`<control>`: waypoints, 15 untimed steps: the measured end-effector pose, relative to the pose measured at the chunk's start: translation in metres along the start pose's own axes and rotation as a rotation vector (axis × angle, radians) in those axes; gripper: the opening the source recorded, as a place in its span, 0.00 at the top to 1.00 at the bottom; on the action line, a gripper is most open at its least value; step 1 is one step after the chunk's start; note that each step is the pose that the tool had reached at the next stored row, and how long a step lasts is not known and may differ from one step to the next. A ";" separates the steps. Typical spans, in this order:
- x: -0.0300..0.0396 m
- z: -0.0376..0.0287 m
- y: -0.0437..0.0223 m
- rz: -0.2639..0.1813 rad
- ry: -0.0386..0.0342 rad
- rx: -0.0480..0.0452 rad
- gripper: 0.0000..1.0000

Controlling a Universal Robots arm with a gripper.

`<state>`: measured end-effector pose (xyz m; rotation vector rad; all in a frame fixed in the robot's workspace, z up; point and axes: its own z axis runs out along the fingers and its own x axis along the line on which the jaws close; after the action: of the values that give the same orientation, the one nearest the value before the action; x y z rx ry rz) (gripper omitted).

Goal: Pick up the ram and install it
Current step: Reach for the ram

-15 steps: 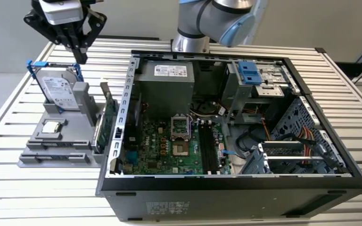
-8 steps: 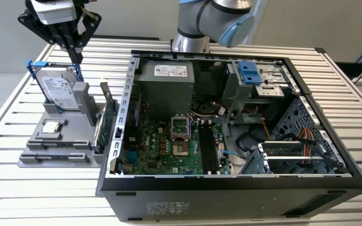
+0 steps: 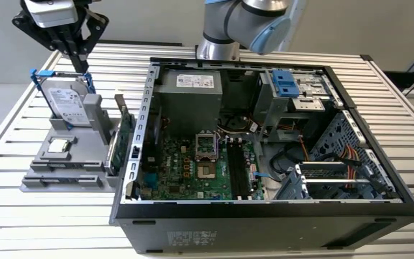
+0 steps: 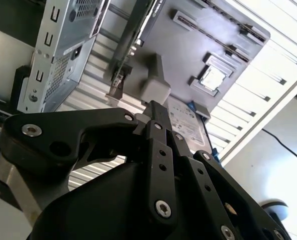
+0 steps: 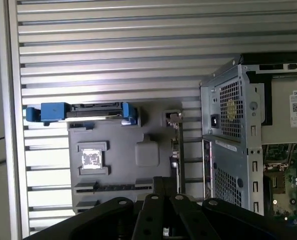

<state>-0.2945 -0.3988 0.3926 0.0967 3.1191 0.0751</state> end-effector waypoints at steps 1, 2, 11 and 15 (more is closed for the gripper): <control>0.0013 0.0000 -0.0001 -0.003 0.0001 -0.0001 1.00; 0.0027 0.0000 -0.0002 -0.005 0.0002 -0.0001 1.00; 0.0144 -0.0003 -0.0009 -0.040 0.0036 -0.0006 1.00; 0.0202 -0.0005 -0.0013 -0.055 0.0046 -0.0009 1.00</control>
<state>-0.3148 -0.3988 0.3926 0.0105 3.1237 0.0759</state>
